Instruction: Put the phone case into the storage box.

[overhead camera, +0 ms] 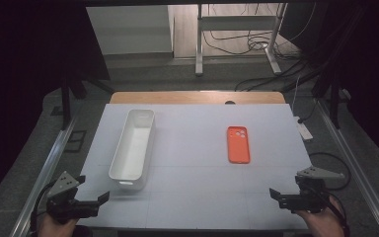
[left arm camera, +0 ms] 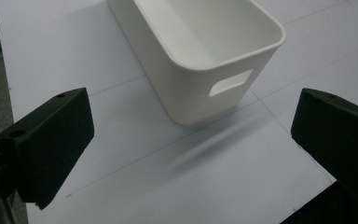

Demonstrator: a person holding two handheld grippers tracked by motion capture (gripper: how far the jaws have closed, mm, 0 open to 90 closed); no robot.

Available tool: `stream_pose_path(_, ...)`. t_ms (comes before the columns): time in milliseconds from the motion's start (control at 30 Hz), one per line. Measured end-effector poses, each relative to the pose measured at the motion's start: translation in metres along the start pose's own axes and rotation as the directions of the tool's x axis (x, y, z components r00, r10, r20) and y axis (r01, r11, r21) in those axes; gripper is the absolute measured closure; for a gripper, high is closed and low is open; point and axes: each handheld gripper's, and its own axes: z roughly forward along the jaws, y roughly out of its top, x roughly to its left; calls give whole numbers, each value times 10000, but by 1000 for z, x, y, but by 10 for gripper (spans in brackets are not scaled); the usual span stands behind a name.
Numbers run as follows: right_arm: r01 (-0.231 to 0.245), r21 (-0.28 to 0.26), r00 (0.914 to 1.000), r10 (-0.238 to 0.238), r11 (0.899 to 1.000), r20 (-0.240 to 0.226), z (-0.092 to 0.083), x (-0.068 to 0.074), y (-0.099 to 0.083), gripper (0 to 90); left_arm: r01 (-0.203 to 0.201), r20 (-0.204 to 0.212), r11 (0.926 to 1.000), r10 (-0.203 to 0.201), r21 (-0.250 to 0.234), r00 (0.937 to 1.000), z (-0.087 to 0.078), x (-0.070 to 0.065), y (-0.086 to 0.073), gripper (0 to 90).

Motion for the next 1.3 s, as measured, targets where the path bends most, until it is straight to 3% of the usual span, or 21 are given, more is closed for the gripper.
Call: stream_pose_path(1300,520,125,9983,-516,9986,-255,33,-5,43,0,-132,-26,9998,132,148,9999,2,-2,1,2)
